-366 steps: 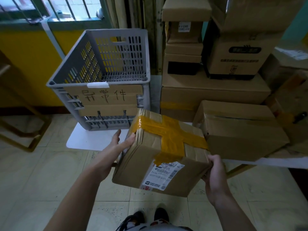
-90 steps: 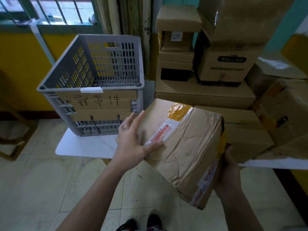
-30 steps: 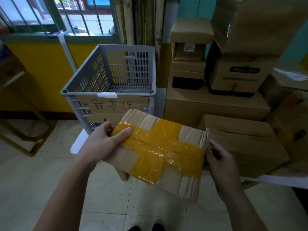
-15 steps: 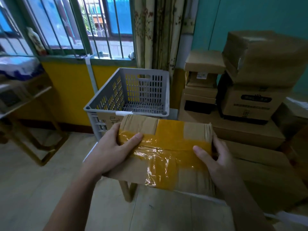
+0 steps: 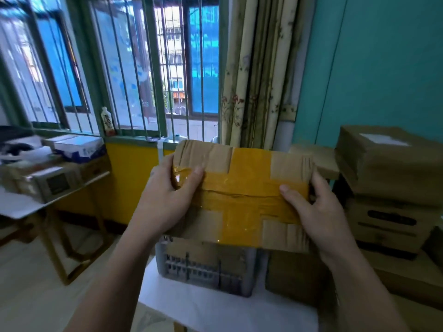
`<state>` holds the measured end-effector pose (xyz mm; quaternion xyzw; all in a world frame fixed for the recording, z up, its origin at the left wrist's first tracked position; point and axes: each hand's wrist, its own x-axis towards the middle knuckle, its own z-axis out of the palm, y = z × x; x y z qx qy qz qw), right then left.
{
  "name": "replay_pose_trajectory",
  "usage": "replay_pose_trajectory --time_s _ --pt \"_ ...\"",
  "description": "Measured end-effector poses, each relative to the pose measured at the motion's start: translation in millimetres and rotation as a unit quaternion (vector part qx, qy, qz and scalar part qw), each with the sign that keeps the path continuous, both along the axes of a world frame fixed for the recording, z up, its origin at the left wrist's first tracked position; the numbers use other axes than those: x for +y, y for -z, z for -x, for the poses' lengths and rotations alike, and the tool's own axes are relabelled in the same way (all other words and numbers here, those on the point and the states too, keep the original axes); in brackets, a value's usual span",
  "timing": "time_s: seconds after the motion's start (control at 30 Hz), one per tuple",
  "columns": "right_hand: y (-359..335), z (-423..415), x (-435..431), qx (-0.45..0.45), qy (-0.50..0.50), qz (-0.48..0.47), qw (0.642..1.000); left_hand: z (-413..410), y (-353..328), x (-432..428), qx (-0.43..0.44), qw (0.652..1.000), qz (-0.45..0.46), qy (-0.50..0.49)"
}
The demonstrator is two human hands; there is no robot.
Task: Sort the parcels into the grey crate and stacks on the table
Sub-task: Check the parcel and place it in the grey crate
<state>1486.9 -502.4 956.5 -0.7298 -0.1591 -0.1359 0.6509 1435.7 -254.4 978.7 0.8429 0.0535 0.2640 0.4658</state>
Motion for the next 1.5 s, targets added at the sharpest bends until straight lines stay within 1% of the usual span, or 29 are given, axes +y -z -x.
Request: replay_pose_trajectory --time_s 0.07,0.27,0.37,0.5,0.67,0.87,0.93,1.0,1.07,1.13,1.2,1.33,1.5 --pt "-3.3 -15.4 8.3 -0.008 -0.011 0.002 1.0 -14.9 -0.1 5.3 -0.015 1.0 0.009 -0.007" --pt "0.2 -61.8 32.8 0.001 -0.022 0.018 1.0 -63.5 11.9 26.5 -0.008 1.0 0.02 -0.009" --pt "1.8 -87.1 45.4 -0.019 -0.029 0.029 0.999 -91.2 16.2 43.5 0.016 1.0 0.009 -0.014" --pt "4.8 -122.6 59.1 -0.03 -0.004 0.096 0.995 -125.0 16.9 63.1 0.045 0.999 0.007 -0.002" --pt "21.0 -173.0 78.9 -0.001 0.038 0.169 0.985 -180.7 25.9 90.8 0.135 0.991 0.001 0.01" --pt "59.2 -220.6 99.8 0.047 0.079 0.222 0.971 -242.9 57.2 118.7 0.24 0.97 0.001 0.039" --pt "69.7 -233.5 106.6 0.067 0.092 0.236 0.965 -261.2 66.9 123.5 0.266 0.96 -0.013 0.09" --pt "79.2 -246.4 114.0 0.093 0.11 0.254 0.956 -281.2 77.4 126.7 0.31 0.936 -0.066 0.15" --pt "84.4 -250.5 117.2 0.114 0.12 0.278 0.946 -290.9 85.4 126.1 0.346 0.913 -0.128 0.174" --pt "92.2 -262.7 123.2 0.138 0.134 0.3 0.934 -308.0 95.4 129.6 0.377 0.896 -0.15 0.181" --pt "97.0 -273.3 130.3 0.168 0.142 0.319 0.922 -322.8 103.8 132.9 0.4 0.886 -0.152 0.18" --pt "111.0 -304.1 150.8 0.246 0.122 0.351 0.895 -356.9 117.8 141.1 0.432 0.867 -0.162 0.191" --pt "130.9 -341.7 169.2 0.296 0.149 0.347 0.877 -397.2 140.8 144.5 0.455 0.861 -0.131 0.187"
